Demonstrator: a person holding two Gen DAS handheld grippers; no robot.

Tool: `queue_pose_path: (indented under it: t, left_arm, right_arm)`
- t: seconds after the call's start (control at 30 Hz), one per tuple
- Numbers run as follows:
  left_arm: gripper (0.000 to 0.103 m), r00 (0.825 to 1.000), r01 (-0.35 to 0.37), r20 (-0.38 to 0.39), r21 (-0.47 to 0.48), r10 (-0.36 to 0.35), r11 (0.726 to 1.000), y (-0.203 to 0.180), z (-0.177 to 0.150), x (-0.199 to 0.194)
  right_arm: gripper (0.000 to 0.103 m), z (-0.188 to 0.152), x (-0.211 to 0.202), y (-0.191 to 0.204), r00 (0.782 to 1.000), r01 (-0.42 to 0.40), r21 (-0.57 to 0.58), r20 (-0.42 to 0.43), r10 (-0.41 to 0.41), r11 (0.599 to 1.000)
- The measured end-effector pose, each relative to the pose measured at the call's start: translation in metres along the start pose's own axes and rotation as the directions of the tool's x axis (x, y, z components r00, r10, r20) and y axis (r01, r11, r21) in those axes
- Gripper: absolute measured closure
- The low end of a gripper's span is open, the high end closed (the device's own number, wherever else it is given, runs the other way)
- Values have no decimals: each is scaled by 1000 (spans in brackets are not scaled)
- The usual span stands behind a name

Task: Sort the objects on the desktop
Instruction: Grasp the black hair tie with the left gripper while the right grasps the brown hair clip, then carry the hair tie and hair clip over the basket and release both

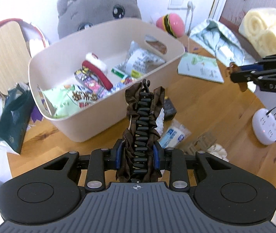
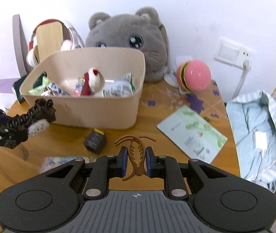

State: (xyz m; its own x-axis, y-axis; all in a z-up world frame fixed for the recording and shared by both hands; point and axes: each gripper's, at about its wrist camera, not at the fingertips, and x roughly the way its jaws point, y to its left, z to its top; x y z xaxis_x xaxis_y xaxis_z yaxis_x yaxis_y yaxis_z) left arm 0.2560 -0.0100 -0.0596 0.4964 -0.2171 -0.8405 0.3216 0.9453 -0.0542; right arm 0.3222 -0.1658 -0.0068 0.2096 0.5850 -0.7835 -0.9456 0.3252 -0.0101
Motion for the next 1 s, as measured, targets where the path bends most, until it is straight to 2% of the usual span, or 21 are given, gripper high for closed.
queue_pose_path:
  t: [0.4,0.6,0.7,1.0]
  left_arm:
    - [72,994,-56,90,-72,62,996,28,31,-23]
    - [72,982,-124,124,-132,141,983,49,55,-19]
    - [72,971,-188,117,-153,207,970,58,66,-12]
    - [72,959,-255,72,-207,274,945,70,84,20]
  right_arm:
    - [85,46,-7,17,996,3,-73,91,4,997]
    - [85,77,5,32,991,15,-143,131,4,990]
    - [85,91,17,36,992,25,-138,129,-7,990]
    - [85,120,64,53,995,4,-121,97,8,993]
